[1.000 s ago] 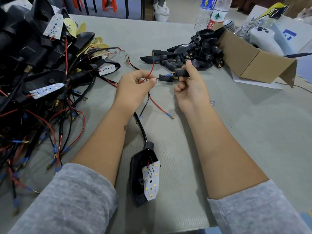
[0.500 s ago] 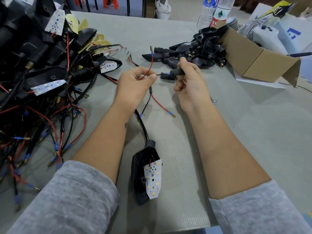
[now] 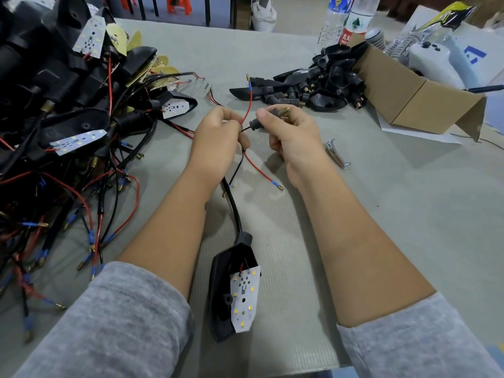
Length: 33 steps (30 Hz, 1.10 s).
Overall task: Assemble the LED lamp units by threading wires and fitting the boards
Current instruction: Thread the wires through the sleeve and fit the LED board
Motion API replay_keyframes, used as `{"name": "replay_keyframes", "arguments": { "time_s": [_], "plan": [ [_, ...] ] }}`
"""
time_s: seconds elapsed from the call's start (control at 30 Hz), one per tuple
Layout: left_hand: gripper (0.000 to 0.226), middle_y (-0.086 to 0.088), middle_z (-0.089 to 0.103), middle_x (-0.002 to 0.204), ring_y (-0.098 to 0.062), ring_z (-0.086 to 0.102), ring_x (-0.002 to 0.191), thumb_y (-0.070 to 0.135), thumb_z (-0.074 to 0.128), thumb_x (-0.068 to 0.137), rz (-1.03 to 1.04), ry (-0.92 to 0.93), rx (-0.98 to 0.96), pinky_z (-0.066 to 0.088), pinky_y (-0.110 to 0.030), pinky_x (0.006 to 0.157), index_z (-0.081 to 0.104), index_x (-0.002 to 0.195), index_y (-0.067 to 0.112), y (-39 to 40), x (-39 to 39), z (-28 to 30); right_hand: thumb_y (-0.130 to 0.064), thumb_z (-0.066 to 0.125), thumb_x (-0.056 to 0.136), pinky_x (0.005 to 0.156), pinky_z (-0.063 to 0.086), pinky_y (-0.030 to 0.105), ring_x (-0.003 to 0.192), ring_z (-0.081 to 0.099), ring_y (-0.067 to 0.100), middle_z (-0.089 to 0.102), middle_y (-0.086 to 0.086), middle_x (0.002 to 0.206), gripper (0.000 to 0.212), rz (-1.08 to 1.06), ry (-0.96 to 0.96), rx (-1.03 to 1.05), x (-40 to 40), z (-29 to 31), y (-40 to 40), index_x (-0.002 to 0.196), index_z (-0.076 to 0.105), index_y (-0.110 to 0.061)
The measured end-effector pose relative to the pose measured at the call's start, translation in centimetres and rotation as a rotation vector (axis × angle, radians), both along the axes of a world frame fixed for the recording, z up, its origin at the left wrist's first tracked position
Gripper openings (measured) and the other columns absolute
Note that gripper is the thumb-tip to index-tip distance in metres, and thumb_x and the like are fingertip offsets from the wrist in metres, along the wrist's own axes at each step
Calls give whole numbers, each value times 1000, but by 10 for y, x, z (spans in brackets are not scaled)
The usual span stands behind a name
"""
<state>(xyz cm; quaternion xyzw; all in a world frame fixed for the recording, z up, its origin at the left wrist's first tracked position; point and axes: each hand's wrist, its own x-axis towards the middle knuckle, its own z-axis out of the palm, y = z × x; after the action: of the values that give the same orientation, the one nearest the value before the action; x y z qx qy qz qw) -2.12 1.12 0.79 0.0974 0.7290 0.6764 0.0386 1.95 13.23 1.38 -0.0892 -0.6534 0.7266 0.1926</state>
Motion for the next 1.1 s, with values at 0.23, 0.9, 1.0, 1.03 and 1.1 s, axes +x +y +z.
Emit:
{"name": "replay_keyframes", "arguments": {
  "time_s": [0.23, 0.9, 1.0, 1.03, 1.1],
  "plan": [
    [14, 14, 67, 59, -6, 41, 44, 9, 52, 90, -1, 73, -62, 34, -17, 42, 52, 93, 24, 1, 4, -3, -17, 60, 96, 56, 38, 20, 52, 47, 8, 67, 6, 70, 13, -6, -37, 5, -2, 0, 1, 98, 66, -7],
    [29, 5, 71, 76, -10, 59, 71, -2, 46, 88, 15, -102, 261, 48, -21, 65, 62, 76, 20, -5, -1, 8, -13, 45, 95, 53, 40, 23, 45, 47, 11, 61, 8, 70, 21, 27, -27, -346, -2, 6, 0, 85, 63, -11],
    [22, 5, 68, 69, -14, 63, 73, 4, 41, 94, -3, -185, 538, 47, -22, 62, 56, 88, 19, -13, -3, 10, -12, 46, 94, 49, 39, 22, 43, 45, 11, 60, 1, 56, 19, -13, -28, -398, -3, 6, 1, 82, 61, -11],
    [21, 5, 66, 68, -14, 63, 72, 8, 39, 99, -8, -195, 609, 46, -22, 61, 55, 91, 20, -14, -4, 10, -11, 46, 94, 48, 39, 21, 43, 44, 11, 59, -1, 54, 19, -24, -30, -405, -3, 6, 2, 82, 61, -12],
    [25, 6, 63, 67, -13, 62, 70, 19, 33, 105, -1, -186, 678, 43, -22, 60, 56, 96, 22, -16, -4, 9, -11, 47, 93, 47, 40, 21, 44, 45, 11, 59, 0, 56, 18, -38, -32, -408, -3, 5, 1, 82, 61, -12]
  ]
}}
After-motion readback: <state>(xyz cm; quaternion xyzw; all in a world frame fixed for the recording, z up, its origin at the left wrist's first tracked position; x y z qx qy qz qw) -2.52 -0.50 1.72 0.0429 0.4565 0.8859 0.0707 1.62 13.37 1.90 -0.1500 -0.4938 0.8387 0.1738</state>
